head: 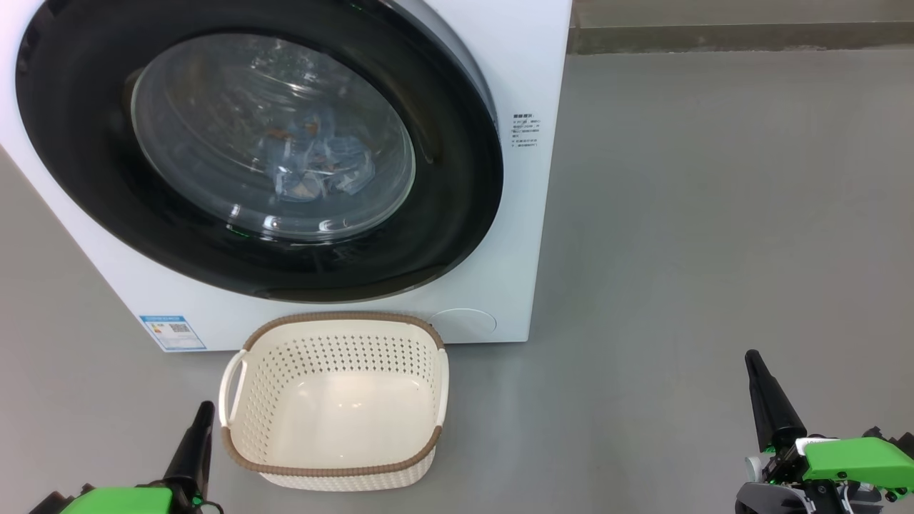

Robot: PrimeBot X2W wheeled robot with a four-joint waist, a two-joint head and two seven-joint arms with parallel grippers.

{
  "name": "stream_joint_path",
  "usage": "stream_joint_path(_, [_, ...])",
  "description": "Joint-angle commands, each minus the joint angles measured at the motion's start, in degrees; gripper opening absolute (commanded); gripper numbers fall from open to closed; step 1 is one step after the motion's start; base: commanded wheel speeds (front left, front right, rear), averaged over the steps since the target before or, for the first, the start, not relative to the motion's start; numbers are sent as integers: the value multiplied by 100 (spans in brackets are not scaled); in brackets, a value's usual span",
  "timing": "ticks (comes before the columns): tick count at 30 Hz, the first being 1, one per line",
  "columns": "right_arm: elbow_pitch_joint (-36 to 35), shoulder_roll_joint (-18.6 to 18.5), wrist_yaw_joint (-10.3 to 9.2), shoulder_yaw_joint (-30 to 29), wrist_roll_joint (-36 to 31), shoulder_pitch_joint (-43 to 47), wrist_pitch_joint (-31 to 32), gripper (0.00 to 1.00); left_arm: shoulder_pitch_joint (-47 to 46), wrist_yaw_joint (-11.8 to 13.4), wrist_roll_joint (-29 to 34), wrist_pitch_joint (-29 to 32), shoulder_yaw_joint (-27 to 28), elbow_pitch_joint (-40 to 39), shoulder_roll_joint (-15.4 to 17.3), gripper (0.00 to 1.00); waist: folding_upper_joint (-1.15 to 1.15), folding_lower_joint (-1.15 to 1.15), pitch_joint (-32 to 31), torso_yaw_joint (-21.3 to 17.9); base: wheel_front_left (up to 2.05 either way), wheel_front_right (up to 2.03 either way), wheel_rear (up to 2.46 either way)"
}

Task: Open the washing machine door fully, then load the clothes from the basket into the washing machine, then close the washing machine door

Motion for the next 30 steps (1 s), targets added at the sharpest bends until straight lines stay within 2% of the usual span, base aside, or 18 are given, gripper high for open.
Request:
stream_joint_path(1, [-176, -18, 9, 127, 18, -46, 46, 0, -242, -15, -46, 39, 200, -111, 74, 0, 0, 0, 0, 0, 0, 0, 0])
stream_joint_path(30, [-176, -18, 9, 127, 18, -46, 45, 0, -242, -15, -46, 39, 201, -111, 73, 0, 0, 0, 0, 0, 0, 0, 0])
